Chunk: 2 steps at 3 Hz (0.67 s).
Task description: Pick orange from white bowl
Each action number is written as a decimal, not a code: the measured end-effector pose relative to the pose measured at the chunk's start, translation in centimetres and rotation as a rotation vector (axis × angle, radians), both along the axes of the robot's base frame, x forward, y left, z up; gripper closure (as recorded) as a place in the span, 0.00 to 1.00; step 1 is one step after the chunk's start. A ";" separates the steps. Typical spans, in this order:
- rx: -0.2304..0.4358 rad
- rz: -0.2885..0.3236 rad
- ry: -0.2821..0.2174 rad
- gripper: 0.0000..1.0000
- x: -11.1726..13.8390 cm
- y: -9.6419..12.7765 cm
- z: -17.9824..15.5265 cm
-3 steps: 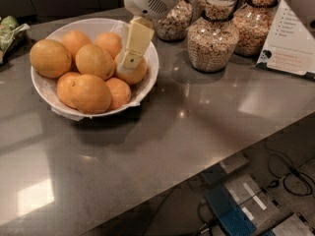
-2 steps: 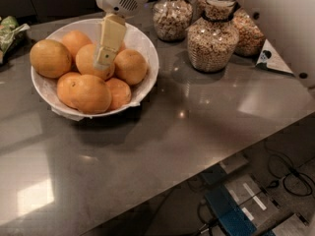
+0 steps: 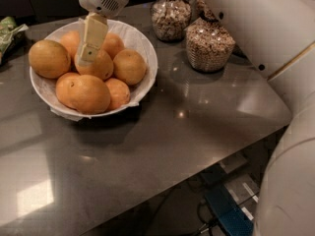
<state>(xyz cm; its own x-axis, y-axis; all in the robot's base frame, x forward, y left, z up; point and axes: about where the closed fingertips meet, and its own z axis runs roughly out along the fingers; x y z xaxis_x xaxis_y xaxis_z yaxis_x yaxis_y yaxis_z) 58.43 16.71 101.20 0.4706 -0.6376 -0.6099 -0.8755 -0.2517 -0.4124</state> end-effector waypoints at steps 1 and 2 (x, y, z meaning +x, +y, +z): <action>0.052 -0.012 0.008 0.00 0.3 1.2 -0.6; 0.133 -0.055 0.080 0.00 0.2 3.5 -1.8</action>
Offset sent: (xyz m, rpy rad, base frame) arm 0.0063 0.0590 -0.0314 0.2412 0.1772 -0.1264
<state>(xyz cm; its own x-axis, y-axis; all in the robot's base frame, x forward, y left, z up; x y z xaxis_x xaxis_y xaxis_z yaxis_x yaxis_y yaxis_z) 58.67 20.21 99.36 0.3839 -0.5721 -0.7248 -0.9178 -0.1503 -0.3674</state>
